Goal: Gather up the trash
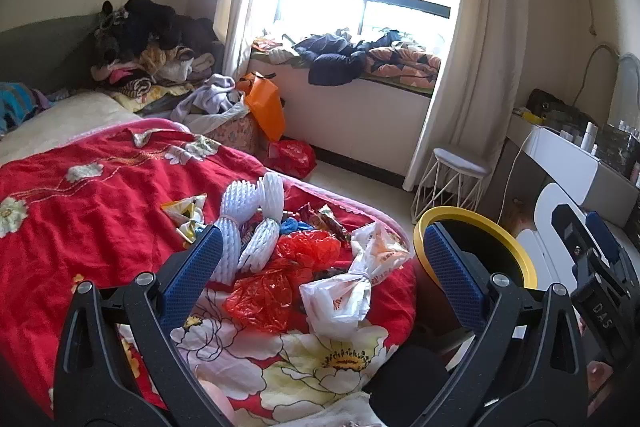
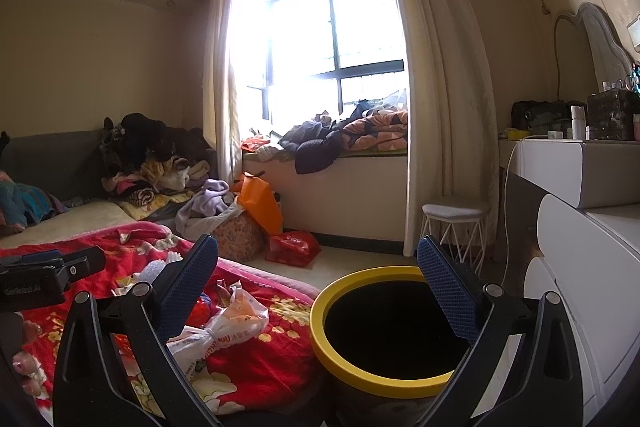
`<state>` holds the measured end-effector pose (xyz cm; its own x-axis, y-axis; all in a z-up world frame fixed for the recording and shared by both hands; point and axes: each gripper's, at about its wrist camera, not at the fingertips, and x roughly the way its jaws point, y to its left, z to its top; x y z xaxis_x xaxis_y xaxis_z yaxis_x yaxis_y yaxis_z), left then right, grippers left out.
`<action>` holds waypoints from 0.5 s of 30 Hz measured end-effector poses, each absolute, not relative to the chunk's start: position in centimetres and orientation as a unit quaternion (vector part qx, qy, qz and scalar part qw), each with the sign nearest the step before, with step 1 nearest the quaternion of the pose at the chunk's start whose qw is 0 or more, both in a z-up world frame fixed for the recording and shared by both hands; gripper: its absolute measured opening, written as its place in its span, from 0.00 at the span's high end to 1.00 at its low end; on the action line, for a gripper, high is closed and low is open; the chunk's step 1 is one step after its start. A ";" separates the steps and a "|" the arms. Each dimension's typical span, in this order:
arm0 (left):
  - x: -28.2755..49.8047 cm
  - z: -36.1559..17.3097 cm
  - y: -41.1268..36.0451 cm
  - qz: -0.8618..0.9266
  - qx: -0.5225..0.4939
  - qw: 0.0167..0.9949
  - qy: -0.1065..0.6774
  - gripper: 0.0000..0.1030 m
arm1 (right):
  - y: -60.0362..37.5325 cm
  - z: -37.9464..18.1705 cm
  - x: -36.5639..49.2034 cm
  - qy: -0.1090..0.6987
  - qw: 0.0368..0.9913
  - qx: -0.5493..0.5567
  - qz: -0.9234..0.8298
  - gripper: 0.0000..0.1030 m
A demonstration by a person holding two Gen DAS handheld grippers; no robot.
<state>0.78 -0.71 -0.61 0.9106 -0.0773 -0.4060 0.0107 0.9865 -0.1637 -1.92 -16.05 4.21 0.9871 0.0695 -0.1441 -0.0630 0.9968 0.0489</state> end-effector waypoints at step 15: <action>3.4 -0.9 3.7 0.034 -0.112 0.970 0.215 0.10 | -11.8 4.2 3.0 0.145 0.984 0.021 0.101 0.06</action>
<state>3.40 3.68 -0.88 0.9054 0.0168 -0.4243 -0.1134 0.9725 -0.2036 2.98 -11.85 4.20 0.9378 0.2048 -0.2803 -0.1927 0.9787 0.0702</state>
